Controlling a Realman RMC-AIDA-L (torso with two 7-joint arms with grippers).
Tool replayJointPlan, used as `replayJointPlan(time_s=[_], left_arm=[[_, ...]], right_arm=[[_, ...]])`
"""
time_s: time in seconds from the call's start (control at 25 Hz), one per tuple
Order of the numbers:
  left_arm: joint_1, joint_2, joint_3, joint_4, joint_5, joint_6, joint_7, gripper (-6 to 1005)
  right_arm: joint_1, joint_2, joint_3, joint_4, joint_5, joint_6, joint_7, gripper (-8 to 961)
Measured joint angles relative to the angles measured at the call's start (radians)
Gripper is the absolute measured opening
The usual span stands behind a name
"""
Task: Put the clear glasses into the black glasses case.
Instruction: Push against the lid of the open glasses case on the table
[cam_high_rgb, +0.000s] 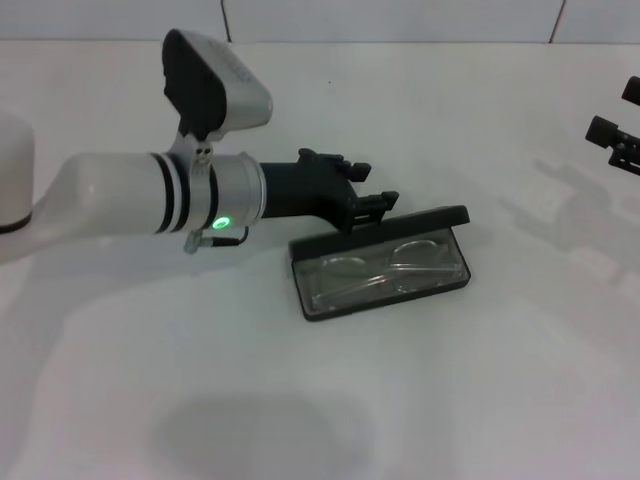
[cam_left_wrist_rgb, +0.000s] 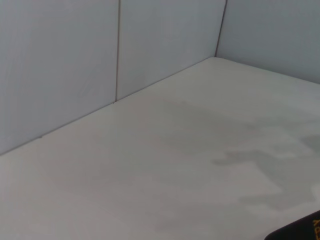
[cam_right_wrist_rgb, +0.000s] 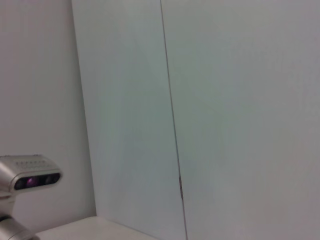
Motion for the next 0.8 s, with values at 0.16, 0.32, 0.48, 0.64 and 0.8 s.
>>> replayJointPlan(time_s=[0.16,0.32,0.48,0.64,0.8], left_arm=[[0.033,0.0,0.034,0.005,-0.078,0.01,0.057,544],[0.075,0.005,0.045,0.045,-0.16,0.054,0.113,544],[0.112,0.013,0.039,0.093,-0.234,0.129,0.126,543],[0.119,0.018,0.038,0.1,-0.221,0.174,0.093,543],[0.113,0.016,0.039,0.084,-0.182,0.161,0.07,543]], right_arm=[[0.003,0.001,-0.002,-0.001,0.0,0.008,0.0,769],[0.011,0.003,-0.02,-0.002,-0.002,0.024,-0.001,769],[0.019,0.003,-0.028,-0.003,-0.003,0.033,-0.001,768],[0.02,0.002,-0.033,-0.003,-0.005,0.035,-0.001,769],[0.021,0.001,-0.039,-0.003,-0.005,0.042,0.0,768]])
